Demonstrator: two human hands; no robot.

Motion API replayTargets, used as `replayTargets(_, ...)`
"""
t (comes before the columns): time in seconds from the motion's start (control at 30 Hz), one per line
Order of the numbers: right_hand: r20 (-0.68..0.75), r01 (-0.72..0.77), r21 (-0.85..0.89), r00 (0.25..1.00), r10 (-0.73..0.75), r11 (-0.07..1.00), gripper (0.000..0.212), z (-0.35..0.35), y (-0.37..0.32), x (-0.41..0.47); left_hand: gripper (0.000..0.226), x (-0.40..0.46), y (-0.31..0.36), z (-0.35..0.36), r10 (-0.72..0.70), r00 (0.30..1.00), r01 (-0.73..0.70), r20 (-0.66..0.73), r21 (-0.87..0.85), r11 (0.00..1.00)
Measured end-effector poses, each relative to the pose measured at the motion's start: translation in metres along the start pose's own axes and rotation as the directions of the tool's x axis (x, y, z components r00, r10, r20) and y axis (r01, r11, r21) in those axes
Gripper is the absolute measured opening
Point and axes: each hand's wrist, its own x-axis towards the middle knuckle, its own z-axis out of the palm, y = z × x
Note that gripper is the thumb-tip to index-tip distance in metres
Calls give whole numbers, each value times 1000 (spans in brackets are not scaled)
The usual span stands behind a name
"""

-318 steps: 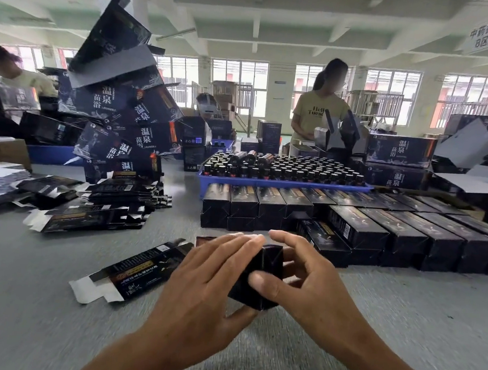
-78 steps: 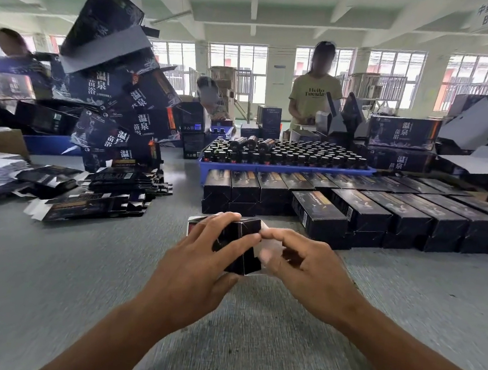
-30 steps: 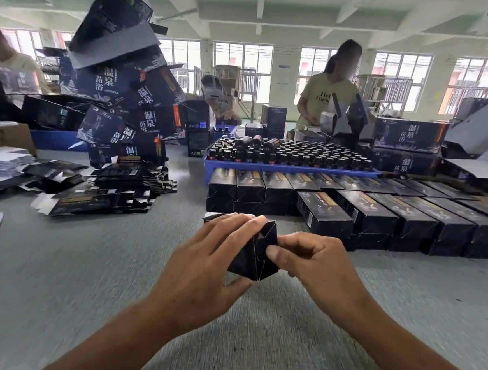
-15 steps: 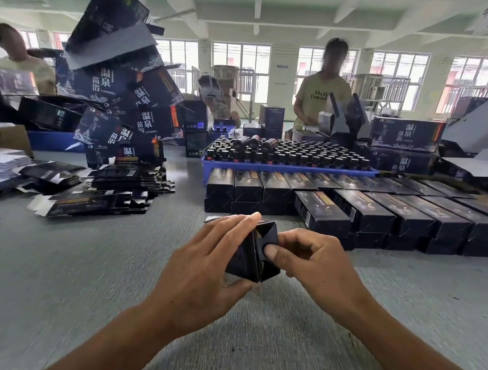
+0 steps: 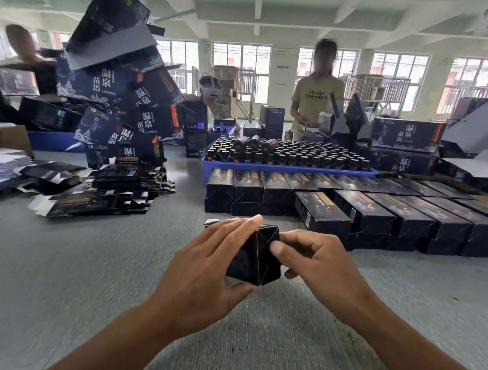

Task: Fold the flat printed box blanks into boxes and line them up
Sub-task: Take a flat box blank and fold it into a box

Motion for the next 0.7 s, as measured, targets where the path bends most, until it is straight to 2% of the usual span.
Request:
replayTargets(0.1,2,-13,-5,1000,13,1000,16,1,3,0,94,-1,-1,1,-13,1000,13,2,-13,1000)
replayTargets(0.13,0,-23,-1,1000,23,1000,26,1,3,0,94,0,-1,1,-12,1000,12,7,-22,1000)
replayTargets(0.23,15,-38,-22,999,38,999,73,4,4,-1,87,0,-1,3,69,997,-70,29,9,998)
replayTargets(0.27,25,-36,-43,999,38,998,78,7,4,-2,86,-1,0,5,103,994,-104,37,27,994)
replayTargets(0.33,12,-44,-19,999,44,999,72,10,5,-1,86,-1,3,8,145,989,-147,39,52,988)
replayTargets(0.4,-50,-89,121,994,96,989,60,9,7,3,87,0,4,11,120,993,-118,-18,62,991)
replayTargets(0.5,-84,-143,302,981,176,942,56,3,10,9,71,2,3,10,-107,978,104,-177,-26,994)
replayTargets(0.53,-77,-155,322,979,189,934,56,1,12,10,63,3,2,7,-235,952,216,-196,-111,970)
replayTargets(0.6,-36,-185,334,977,208,924,57,-1,14,9,64,4,3,1,-477,875,414,-89,-376,829)
replayTargets(0.63,-1,-201,316,977,212,927,56,0,14,8,64,5,3,-2,-543,840,464,-5,-513,722)
replayTargets(0.7,101,-224,219,973,206,950,54,3,13,6,51,8,2,-4,-576,808,476,127,-717,510)
